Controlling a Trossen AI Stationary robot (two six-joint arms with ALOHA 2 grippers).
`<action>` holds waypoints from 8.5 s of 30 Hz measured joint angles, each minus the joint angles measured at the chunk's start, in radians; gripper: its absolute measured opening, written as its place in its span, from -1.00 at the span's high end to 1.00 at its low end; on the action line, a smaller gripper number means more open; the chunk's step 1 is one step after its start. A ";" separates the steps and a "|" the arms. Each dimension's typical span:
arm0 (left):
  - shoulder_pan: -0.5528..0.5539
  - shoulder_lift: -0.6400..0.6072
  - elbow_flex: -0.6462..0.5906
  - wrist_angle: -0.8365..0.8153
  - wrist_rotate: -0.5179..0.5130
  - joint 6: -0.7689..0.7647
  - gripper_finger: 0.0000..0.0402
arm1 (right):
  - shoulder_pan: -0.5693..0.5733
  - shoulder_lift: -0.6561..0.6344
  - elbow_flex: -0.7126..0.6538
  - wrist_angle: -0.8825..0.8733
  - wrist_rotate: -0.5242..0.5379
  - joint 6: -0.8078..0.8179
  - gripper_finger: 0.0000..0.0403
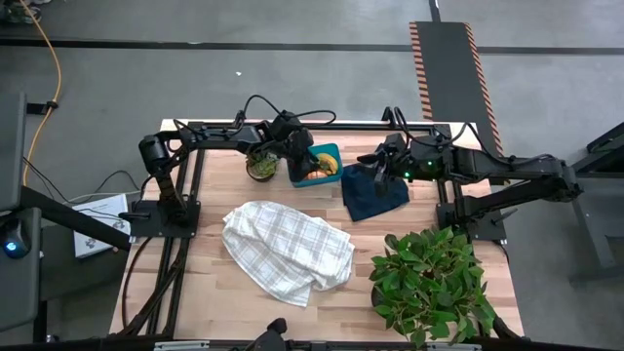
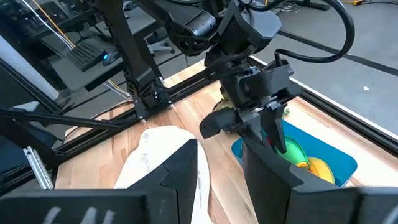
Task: Pick and placing Produce into tupperware
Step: Return to Home Position
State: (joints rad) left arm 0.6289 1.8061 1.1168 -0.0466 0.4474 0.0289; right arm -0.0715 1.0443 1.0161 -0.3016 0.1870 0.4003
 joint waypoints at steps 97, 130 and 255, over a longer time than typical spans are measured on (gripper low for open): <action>-0.793 -1.477 -1.085 0.795 -0.782 -0.167 1.00 | 0.000 -1.038 -0.509 -0.061 -0.109 0.387 1.00; -0.792 -1.801 -1.100 0.265 -0.595 -0.148 1.00 | 0.000 -1.038 -0.507 -0.112 0.002 0.439 1.00; -0.793 -1.800 -1.100 0.044 -0.414 -0.322 1.00 | 0.000 -1.039 -1.006 0.603 -0.337 -0.358 1.00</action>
State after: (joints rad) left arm -0.1638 0.0063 0.0170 -0.0021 0.0334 -0.2935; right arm -0.0719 0.0051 0.0097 0.3014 -0.1500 0.0420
